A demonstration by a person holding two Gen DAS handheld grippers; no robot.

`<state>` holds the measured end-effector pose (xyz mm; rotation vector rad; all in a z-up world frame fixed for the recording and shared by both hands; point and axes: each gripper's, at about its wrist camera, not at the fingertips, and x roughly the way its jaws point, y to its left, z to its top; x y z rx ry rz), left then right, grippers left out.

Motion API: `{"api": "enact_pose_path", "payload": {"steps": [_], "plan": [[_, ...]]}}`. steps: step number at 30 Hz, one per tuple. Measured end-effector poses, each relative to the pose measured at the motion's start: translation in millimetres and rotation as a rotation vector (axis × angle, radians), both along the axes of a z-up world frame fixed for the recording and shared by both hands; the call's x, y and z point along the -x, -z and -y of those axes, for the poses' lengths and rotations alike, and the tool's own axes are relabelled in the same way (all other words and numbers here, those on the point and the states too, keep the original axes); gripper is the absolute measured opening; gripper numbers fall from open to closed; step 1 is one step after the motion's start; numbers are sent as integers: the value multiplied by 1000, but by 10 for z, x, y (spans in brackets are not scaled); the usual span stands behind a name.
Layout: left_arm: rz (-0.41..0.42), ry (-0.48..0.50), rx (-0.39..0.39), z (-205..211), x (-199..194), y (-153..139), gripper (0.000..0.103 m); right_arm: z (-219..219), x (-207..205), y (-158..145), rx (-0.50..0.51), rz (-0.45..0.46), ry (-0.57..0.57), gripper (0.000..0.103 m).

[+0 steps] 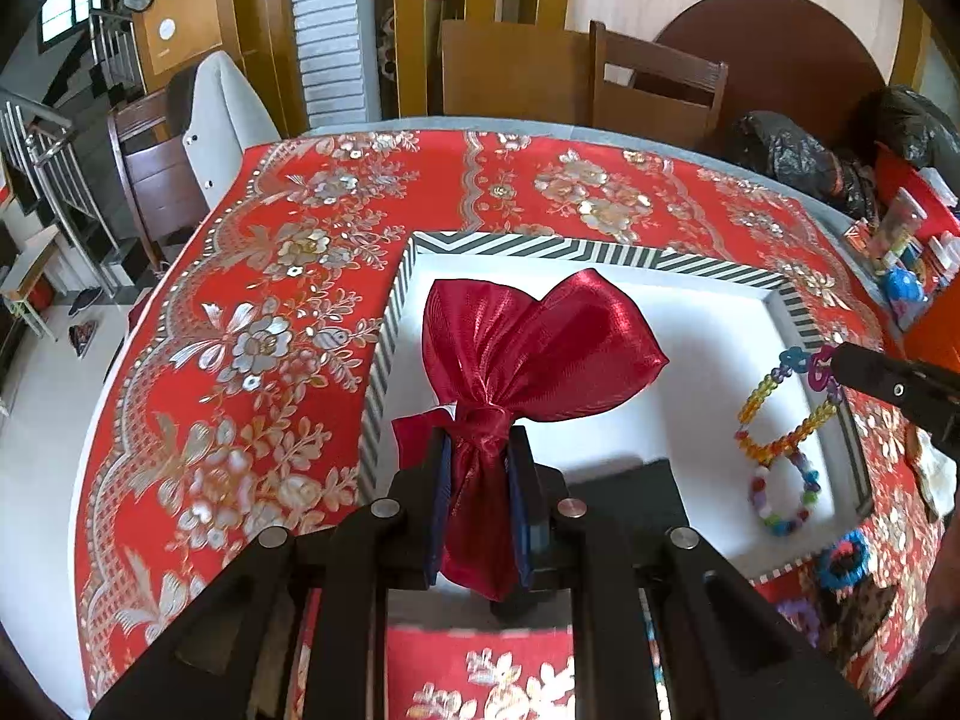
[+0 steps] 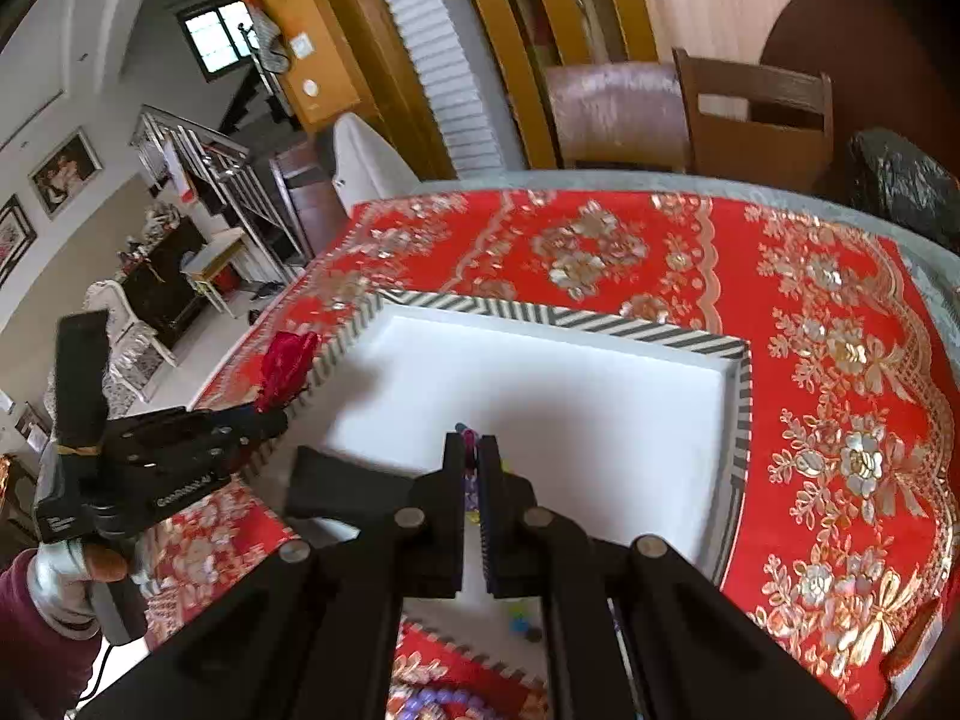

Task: Organize jewelry
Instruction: 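Lower the red bow into the tray with the left gripper while the right places the bracelet, then open both grippers and withdraw them from the tray toward the remaining jewelry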

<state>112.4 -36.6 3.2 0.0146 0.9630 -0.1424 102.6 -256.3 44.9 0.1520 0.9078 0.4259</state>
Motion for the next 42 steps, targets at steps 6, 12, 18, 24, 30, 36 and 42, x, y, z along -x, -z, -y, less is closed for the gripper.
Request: {"api": "enact_pose_path", "payload": {"steps": [6,12,18,24,30,36,42], "plan": [[-55,-32,-11,58,-205,262,29,201,-205,297,75,-61,80,4],[-73,-45,-2,66,-257,413,31,417,-199,502,144,-105,141,7],[-57,-51,82,-9,-222,365,45,478,-11,395,132,-89,143,38],[-6,-39,65,17,19,173,45,474,312,127,100,-41,130,45],[41,-40,32,74,353,-56,45,461,727,-161,101,37,142,55],[70,-43,18,118,687,-175,45,439,1089,-315,98,84,142,59],[103,-35,-9,177,994,-238,45,458,1479,-387,96,106,141,62]]}}
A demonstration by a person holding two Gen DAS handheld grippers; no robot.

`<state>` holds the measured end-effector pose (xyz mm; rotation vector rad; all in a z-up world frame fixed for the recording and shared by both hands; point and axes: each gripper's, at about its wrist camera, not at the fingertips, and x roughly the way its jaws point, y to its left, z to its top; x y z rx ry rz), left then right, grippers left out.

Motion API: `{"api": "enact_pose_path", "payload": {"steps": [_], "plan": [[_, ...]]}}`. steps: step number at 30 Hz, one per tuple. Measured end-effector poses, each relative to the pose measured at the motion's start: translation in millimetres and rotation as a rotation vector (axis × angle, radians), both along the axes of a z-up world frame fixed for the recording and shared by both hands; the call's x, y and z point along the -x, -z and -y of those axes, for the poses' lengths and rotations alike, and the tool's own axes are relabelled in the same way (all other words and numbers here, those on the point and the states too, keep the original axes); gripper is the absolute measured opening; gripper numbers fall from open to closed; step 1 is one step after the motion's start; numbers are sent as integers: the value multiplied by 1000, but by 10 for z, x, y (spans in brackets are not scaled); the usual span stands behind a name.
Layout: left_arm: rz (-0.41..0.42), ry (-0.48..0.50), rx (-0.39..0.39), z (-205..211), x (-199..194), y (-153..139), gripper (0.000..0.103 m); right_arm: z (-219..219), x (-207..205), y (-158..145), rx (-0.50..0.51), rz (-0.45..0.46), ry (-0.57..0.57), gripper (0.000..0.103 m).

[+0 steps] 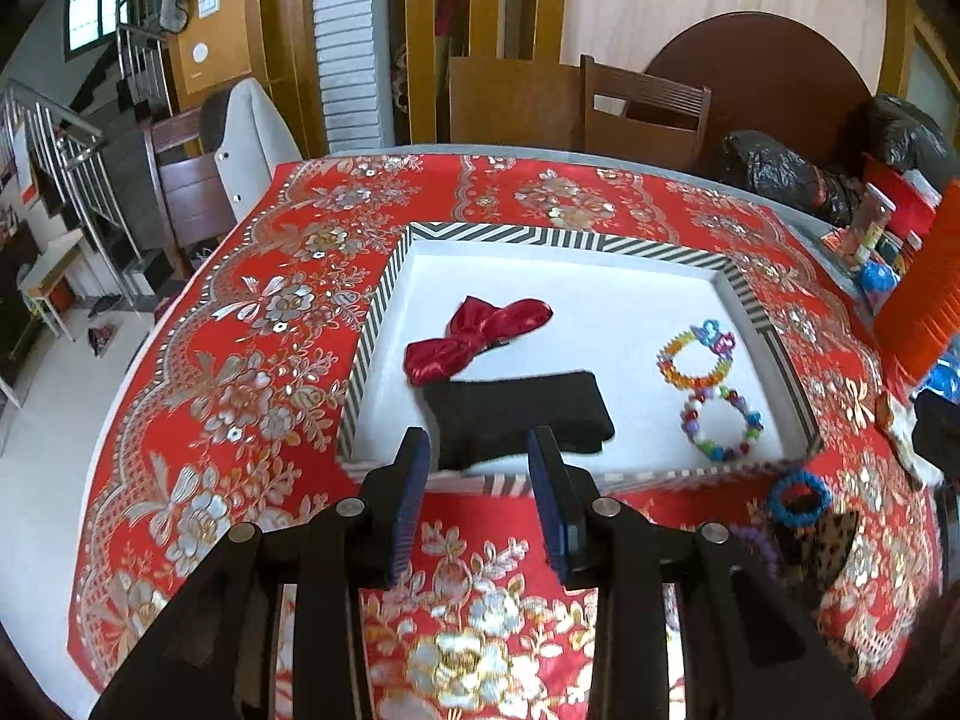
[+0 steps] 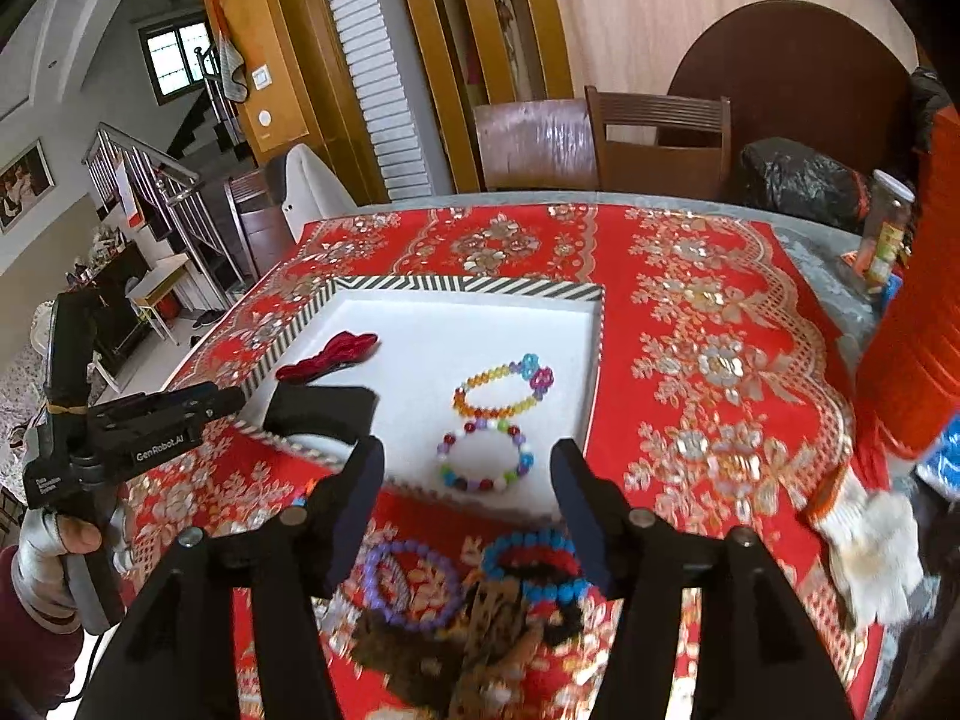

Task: Organize jewelry
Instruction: 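Open both grippers and withdraw them from the tray toward the remaining jewelry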

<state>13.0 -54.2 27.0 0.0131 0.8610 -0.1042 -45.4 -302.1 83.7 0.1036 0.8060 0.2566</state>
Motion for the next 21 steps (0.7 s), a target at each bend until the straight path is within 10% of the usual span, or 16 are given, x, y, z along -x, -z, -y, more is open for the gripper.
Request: {"api": "enact_pose_path", "payload": {"steps": [21], "plan": [[-15,3,52,-103,534,-6,45,154,510,96,29,-7,40,69]]}}
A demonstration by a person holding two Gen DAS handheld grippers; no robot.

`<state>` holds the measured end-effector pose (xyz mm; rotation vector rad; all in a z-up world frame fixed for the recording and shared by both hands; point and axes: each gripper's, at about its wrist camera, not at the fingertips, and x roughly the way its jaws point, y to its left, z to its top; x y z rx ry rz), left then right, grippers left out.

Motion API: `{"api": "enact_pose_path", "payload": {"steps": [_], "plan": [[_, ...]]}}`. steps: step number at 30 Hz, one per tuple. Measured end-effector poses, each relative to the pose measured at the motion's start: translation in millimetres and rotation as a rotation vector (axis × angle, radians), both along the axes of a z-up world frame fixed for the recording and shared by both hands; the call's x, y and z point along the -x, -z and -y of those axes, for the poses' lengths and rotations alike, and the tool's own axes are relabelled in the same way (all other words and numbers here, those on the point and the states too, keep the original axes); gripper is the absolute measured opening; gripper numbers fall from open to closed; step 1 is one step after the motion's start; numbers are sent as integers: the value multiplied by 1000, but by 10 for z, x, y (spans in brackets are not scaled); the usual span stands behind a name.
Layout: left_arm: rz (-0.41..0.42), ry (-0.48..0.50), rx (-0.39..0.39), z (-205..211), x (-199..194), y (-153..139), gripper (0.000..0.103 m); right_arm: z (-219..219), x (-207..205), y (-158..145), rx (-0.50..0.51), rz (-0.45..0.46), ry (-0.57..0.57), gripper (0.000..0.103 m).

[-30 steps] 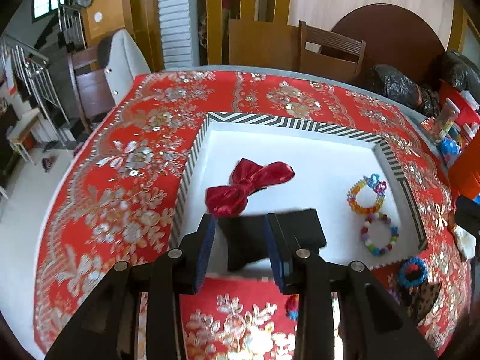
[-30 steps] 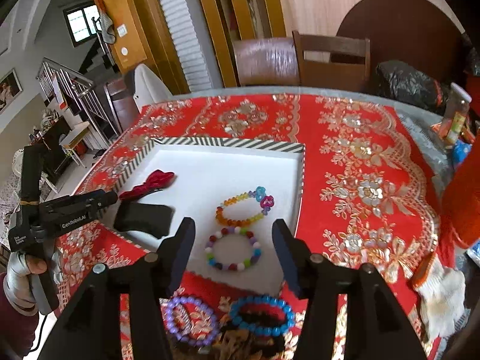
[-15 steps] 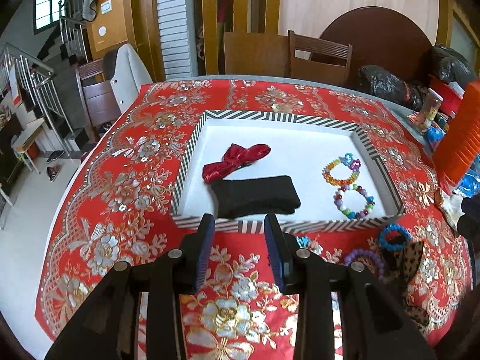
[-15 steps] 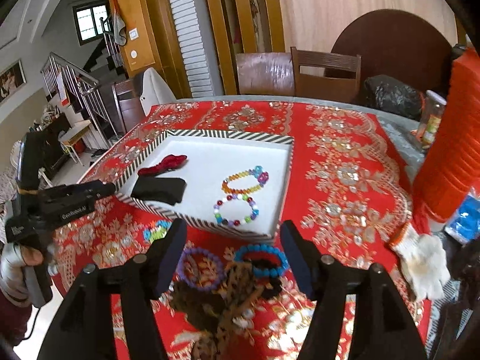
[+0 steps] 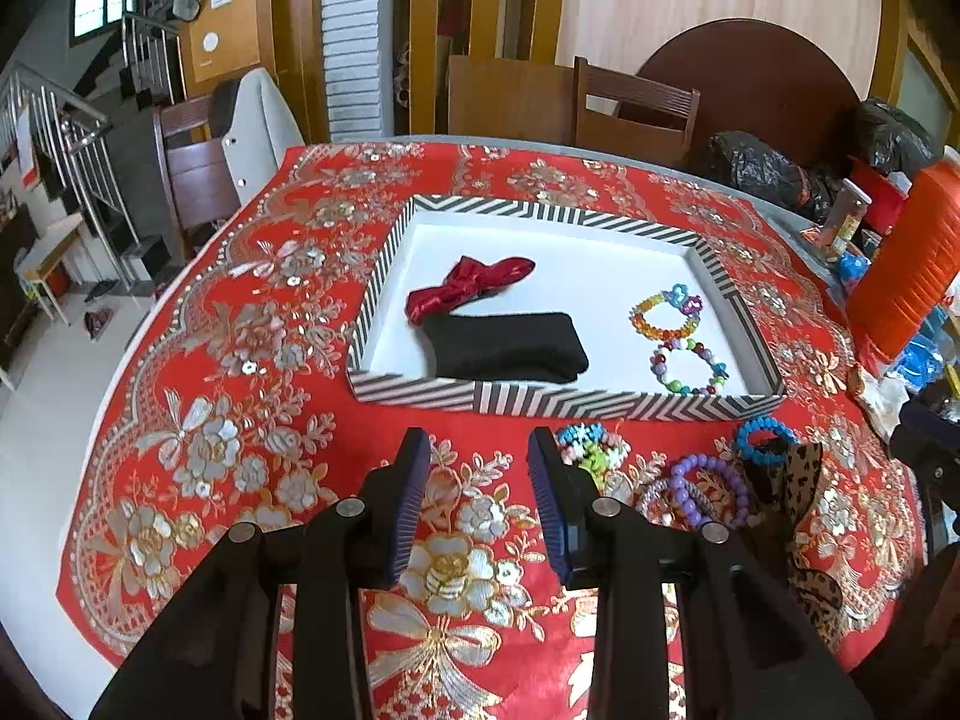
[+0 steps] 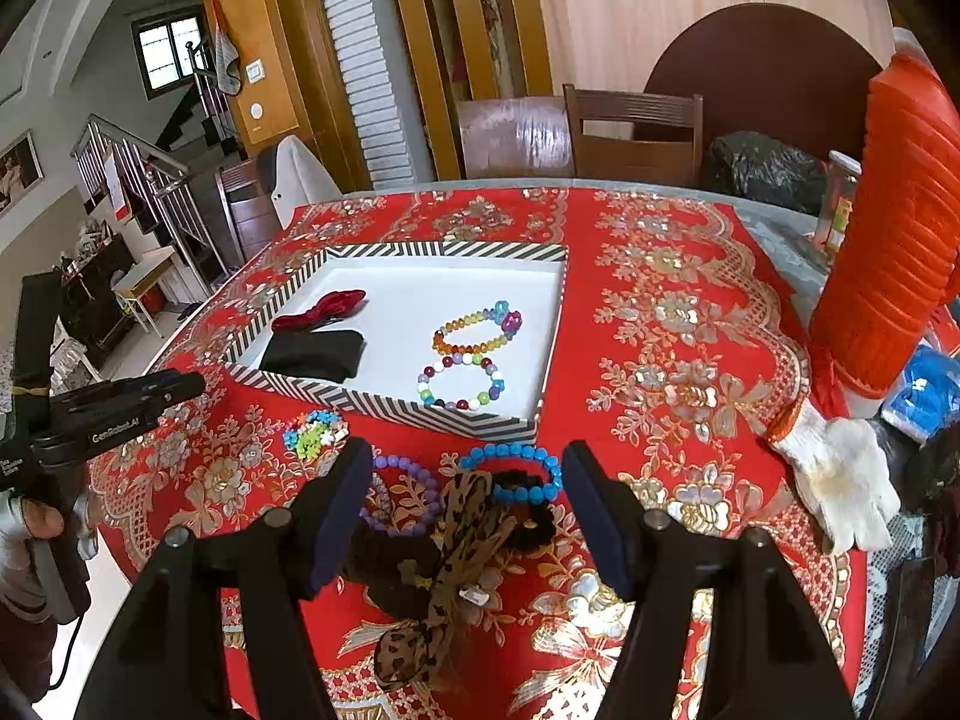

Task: Organize jewelry
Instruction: 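Open both grippers and withdraw them from the tray toward the remaining jewelry, then grasp the leopard-print scrunchie with the right gripper while the left grasps the pastel beaded cluster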

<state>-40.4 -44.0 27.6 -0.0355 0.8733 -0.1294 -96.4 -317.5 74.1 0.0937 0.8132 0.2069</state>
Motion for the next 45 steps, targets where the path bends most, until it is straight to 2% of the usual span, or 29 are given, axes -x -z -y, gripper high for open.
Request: {"api": "enact_pose_path", "payload": {"steps": [5,10,16,21,25,45], "plan": [[-39,19,44,-14,25,80,45,131,13,34,11,-26,33,69],[-81,31,78,29,-4,202,45,293,73,138,-66,-92,42,69],[-111,44,109,82,-43,283,45,256,129,440,-135,-185,5,69],[-113,47,94,109,-36,313,45,13,67,691,-75,-240,-56,65],[-111,45,75,116,-43,332,45,-57,40,747,-31,-224,-52,65],[-123,49,72,142,-96,400,45,-174,-18,793,22,-213,-59,65]]}}
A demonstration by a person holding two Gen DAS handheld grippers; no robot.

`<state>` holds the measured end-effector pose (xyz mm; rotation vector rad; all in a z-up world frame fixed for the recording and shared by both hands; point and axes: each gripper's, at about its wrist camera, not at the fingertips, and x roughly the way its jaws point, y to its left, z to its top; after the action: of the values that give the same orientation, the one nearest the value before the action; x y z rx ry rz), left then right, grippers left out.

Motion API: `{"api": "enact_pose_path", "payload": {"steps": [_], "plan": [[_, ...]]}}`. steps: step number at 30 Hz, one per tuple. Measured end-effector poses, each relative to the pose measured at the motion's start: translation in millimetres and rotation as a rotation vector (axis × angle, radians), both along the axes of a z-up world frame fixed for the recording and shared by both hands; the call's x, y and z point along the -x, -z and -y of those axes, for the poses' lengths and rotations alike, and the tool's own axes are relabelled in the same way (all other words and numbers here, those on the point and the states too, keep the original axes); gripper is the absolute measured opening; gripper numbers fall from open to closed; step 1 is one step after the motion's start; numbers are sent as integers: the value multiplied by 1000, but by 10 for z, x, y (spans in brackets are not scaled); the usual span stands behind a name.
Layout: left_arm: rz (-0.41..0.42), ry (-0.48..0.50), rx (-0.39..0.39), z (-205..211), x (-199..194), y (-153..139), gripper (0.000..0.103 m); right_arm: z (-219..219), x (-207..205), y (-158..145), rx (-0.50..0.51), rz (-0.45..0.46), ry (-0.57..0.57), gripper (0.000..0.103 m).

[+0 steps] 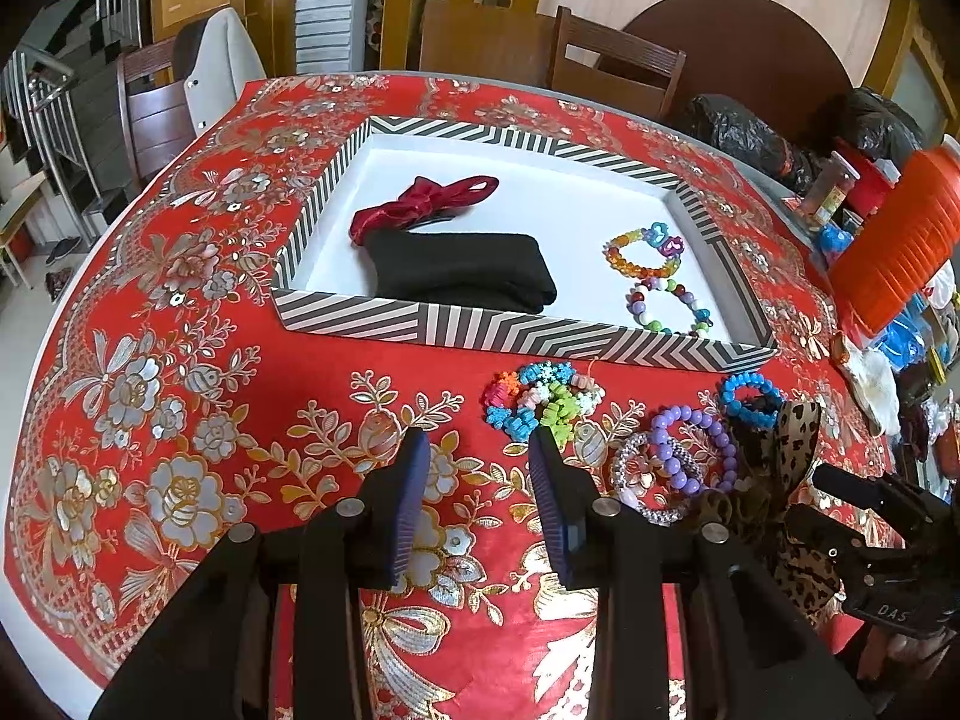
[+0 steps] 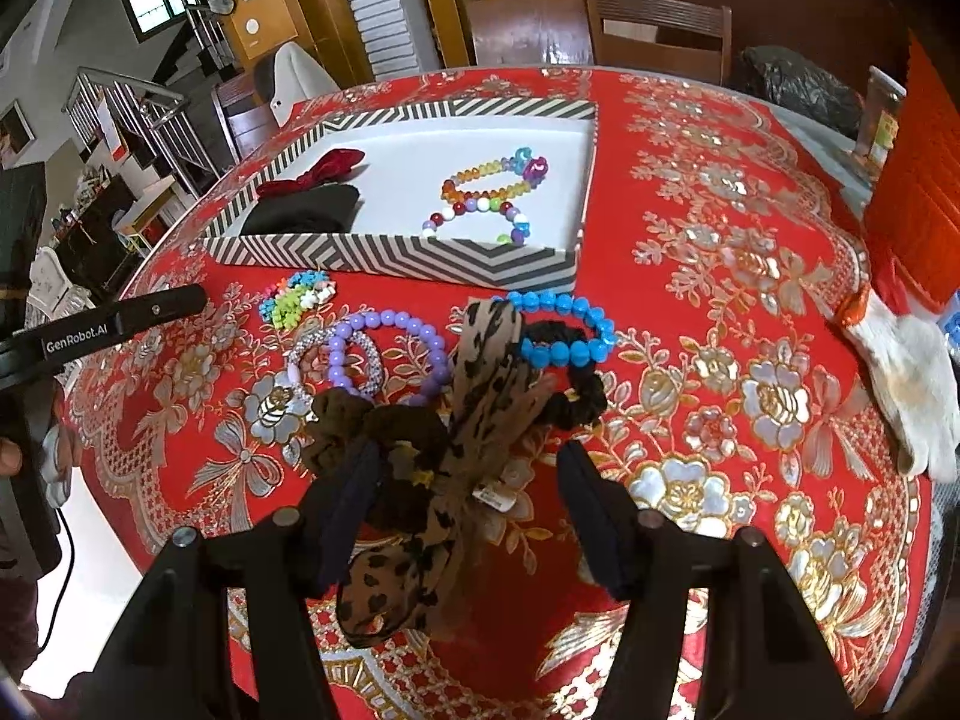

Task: Organize jewelry
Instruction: 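Grasp the leopard-print scrunchie with the right gripper while the left grasps the pastel beaded cluster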

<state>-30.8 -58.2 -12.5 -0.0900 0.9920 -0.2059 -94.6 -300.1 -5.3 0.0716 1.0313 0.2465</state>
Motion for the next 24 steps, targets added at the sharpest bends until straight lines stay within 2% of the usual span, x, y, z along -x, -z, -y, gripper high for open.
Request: {"api": "enact_pose_path", "payload": {"steps": [3,4,5,6,7,8,11,15,18,22,24], "plan": [[-11,2,10,-2,-24,25,45,-1,-22,40,4,-1,2,64],[-15,1,16,-6,-36,35,45,-4,-26,54,3,1,-2,60],[-20,0,28,-19,-58,43,45,-16,-31,77,1,-1,-12,50],[-23,-2,37,-28,-81,49,45,-26,-35,101,-4,-7,-24,44],[-27,-4,47,-35,-106,57,45,-35,-34,119,-11,-11,-36,32],[-37,-4,62,-44,-137,75,45,-49,-31,137,-12,-15,-49,23],[-88,8,115,-36,-249,171,45,-61,-2,120,7,-4,-65,17],[-102,3,109,4,-374,237,45,9,9,92,-17,-3,-49,16],[-133,46,128,79,-421,279,45,24,5,96,-31,-14,-50,16],[-123,115,74,264,-409,299,45,31,-21,118,-51,-30,-38,32],[-116,135,33,352,-426,338,46,15,-29,131,-46,-29,-40,32]]}}
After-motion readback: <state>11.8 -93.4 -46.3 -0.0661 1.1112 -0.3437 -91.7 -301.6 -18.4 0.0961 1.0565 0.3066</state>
